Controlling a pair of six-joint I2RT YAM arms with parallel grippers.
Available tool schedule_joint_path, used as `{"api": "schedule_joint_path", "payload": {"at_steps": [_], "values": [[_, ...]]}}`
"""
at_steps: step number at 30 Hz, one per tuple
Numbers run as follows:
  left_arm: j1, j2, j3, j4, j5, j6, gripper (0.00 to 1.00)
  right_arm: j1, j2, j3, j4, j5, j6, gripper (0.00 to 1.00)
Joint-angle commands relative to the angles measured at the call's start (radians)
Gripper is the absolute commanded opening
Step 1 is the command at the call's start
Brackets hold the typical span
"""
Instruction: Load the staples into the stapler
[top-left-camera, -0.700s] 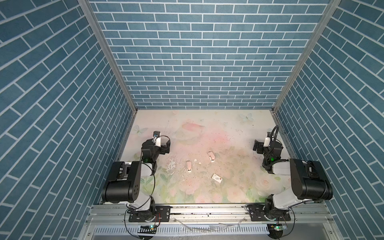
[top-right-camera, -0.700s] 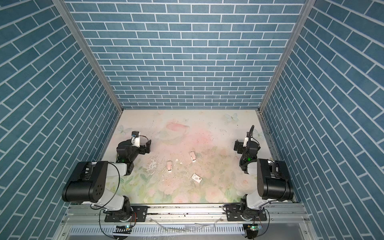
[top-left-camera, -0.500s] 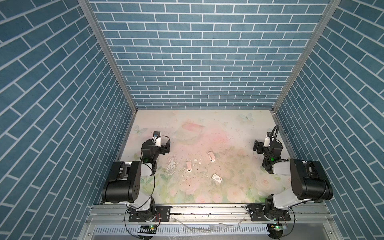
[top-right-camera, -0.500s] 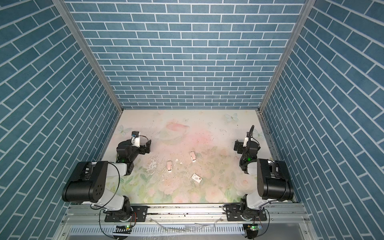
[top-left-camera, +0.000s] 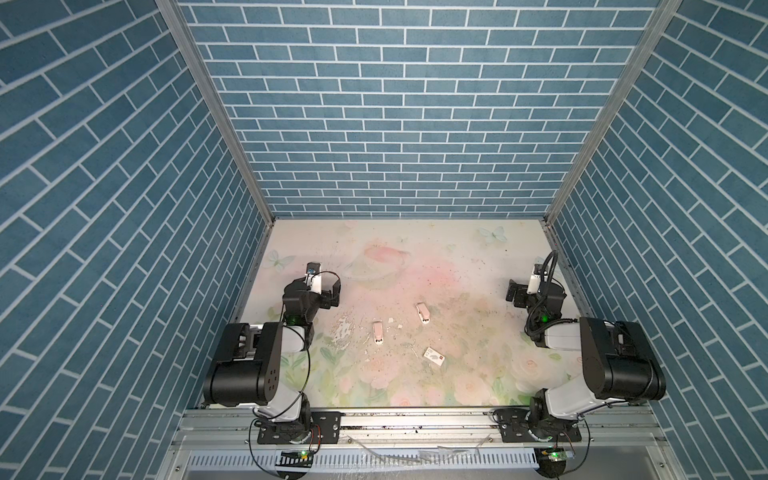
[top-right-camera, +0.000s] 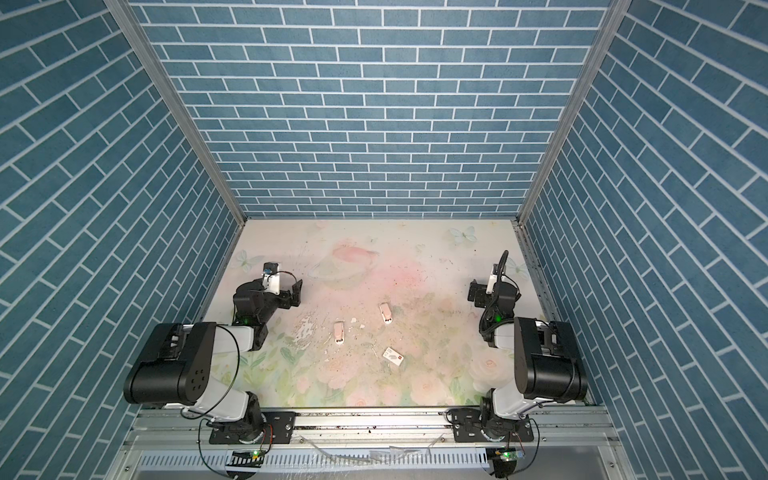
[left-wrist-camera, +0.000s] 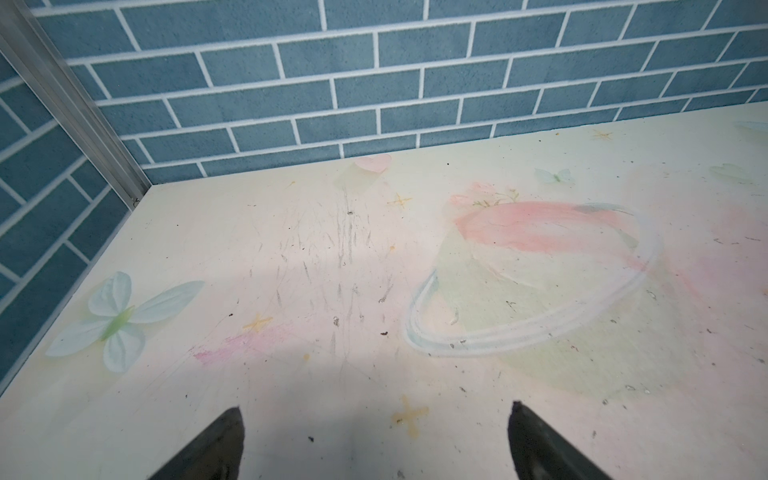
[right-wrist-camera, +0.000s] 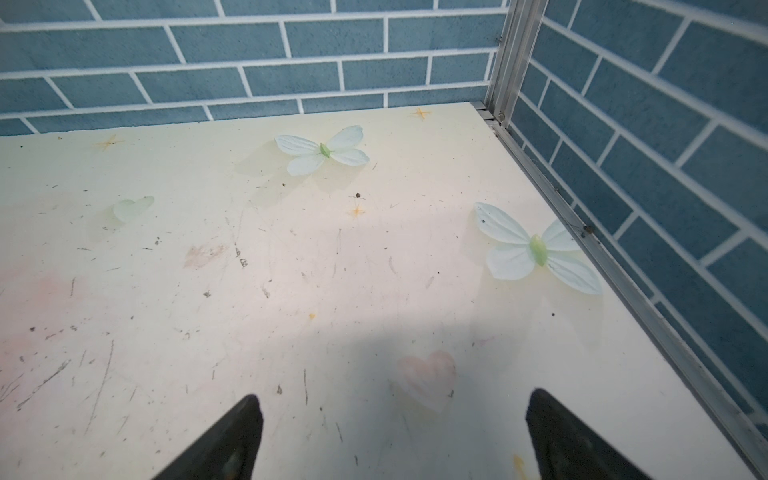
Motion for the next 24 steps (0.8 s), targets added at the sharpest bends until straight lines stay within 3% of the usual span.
{"api": "schedule_joint_path", "payload": {"at_steps": [1, 21, 24], "values": [[0.006, -0.001, -0.002, -0.002, -0.001, -0.004, 0.99, 0.001, 0.001, 0.004, 0.011, -0.009, -0.008, 0.99], [0.006, -0.001, -0.001, -0.001, -0.001, -0.004, 0.99, 0.001, 0.002, 0.007, 0.010, -0.009, -0.007, 0.99], [0.005, -0.050, 0.032, -0.099, 0.048, 0.021, 1.00, 0.003, -0.009, 0.000, 0.016, 0.028, 0.002, 0.99]]}}
